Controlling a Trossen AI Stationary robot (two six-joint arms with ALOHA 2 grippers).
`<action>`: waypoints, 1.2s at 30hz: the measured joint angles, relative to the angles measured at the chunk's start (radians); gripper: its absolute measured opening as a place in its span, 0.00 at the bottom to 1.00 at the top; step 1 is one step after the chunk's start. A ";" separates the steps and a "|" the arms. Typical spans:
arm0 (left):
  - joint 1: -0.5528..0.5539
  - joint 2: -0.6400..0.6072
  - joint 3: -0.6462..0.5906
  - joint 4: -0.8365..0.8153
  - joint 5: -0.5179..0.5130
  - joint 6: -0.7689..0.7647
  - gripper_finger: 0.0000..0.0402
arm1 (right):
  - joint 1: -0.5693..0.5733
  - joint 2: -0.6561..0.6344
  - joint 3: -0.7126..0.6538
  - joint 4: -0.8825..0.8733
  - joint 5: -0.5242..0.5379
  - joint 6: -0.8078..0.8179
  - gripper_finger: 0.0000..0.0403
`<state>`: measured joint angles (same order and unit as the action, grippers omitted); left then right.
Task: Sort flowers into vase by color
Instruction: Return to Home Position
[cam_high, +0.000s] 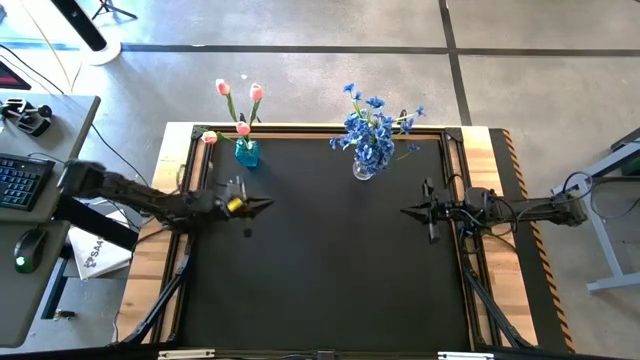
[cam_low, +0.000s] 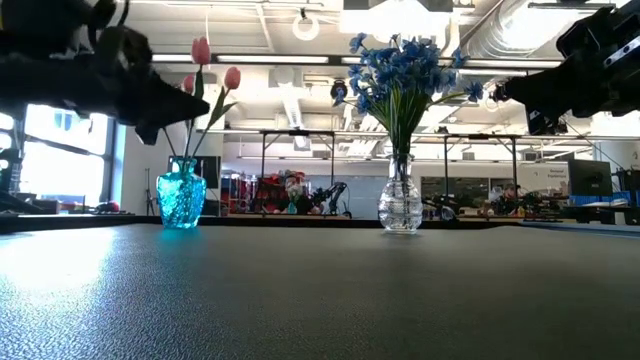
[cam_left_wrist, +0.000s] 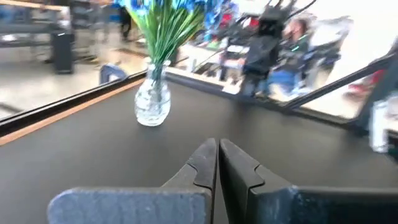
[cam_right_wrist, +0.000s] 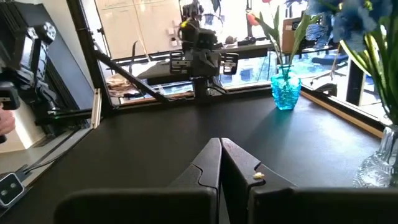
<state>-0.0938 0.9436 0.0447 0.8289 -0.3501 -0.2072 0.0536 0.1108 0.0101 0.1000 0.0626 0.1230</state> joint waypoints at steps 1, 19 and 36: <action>0.042 -0.036 -0.023 0.007 0.065 0.000 0.01 | 0.000 0.000 0.000 0.000 0.002 -0.001 0.00; 0.218 -0.600 -0.033 -0.494 0.361 0.094 0.00 | 0.000 0.000 0.000 -0.014 -0.014 0.047 0.00; -0.227 -0.830 -0.033 -0.681 -0.048 0.141 0.00 | 0.000 0.000 -0.001 -0.014 -0.056 0.058 0.00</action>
<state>-0.3212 0.1133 0.0118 0.1475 -0.3981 -0.0659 0.0536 0.1108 0.0093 0.0858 0.0065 0.1809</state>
